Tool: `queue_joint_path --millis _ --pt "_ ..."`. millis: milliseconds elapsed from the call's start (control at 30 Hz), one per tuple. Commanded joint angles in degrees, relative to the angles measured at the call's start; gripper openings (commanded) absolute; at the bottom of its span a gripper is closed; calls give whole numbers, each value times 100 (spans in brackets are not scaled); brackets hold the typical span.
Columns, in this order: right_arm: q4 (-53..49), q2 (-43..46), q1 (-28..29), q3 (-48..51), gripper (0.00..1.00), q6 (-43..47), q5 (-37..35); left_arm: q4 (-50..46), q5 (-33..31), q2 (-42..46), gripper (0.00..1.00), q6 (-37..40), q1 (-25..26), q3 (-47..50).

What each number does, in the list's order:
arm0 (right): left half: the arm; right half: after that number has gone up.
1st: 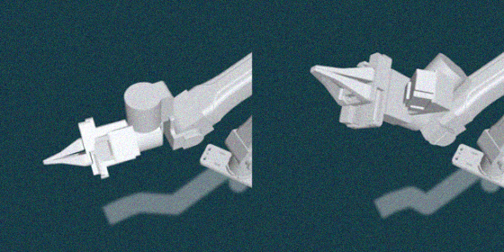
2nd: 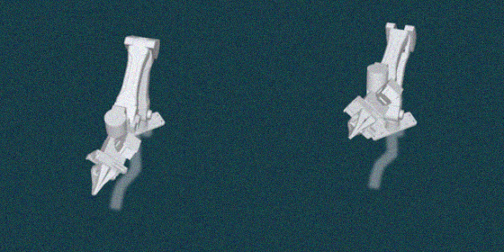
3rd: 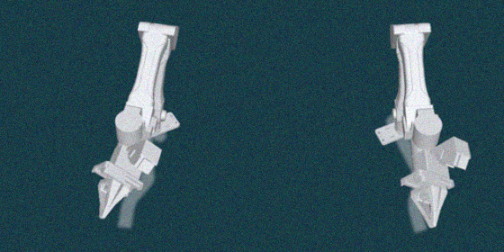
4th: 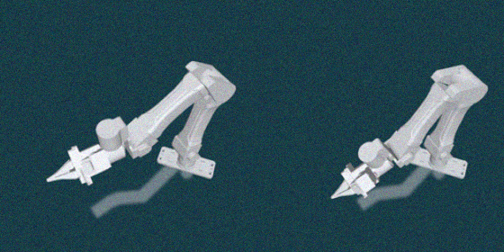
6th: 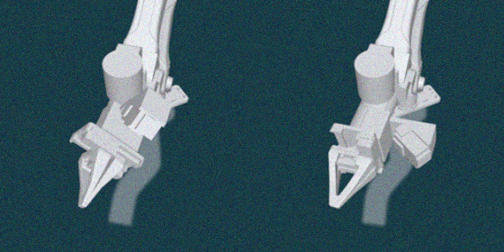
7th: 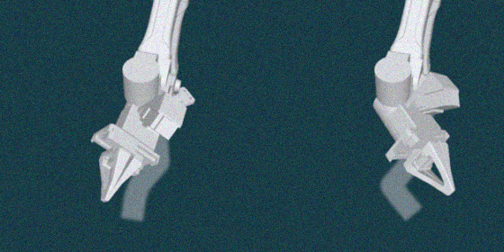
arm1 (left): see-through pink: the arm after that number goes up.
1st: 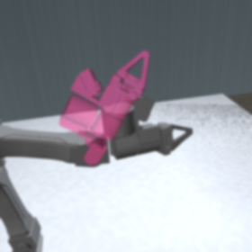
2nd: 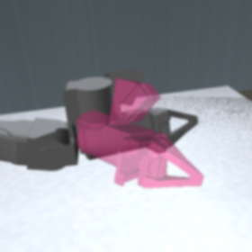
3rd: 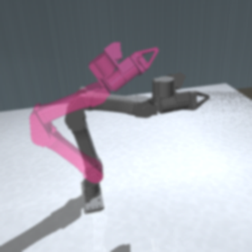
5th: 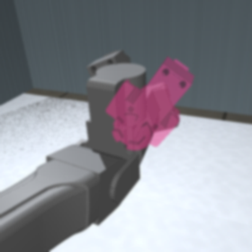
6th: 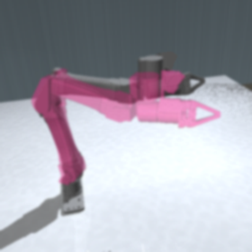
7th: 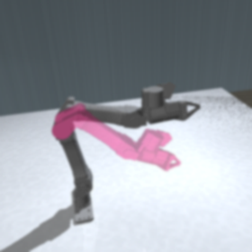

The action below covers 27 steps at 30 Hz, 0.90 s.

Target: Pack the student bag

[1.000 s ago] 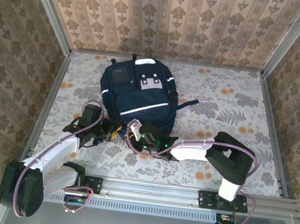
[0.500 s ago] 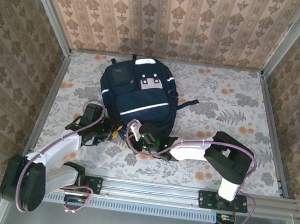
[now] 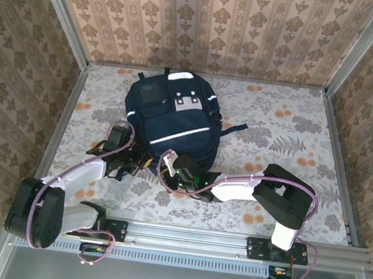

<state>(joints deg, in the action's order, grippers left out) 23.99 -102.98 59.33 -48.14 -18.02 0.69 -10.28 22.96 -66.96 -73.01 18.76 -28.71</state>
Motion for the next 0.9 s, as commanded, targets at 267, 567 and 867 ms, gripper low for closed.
queue_joint_path --millis 267,567,867 --pt "-1096 760 -216 719 0 -165 -743 -473 -248 401 0 469 -459 -179" --pt "-1678 1585 -682 1148 0 -205 -867 -676 -275 438 0 696 -601 -276" --pt "-2323 2024 -1403 1315 0 -976 -1706 -693 -266 327 0 841 -750 -368"
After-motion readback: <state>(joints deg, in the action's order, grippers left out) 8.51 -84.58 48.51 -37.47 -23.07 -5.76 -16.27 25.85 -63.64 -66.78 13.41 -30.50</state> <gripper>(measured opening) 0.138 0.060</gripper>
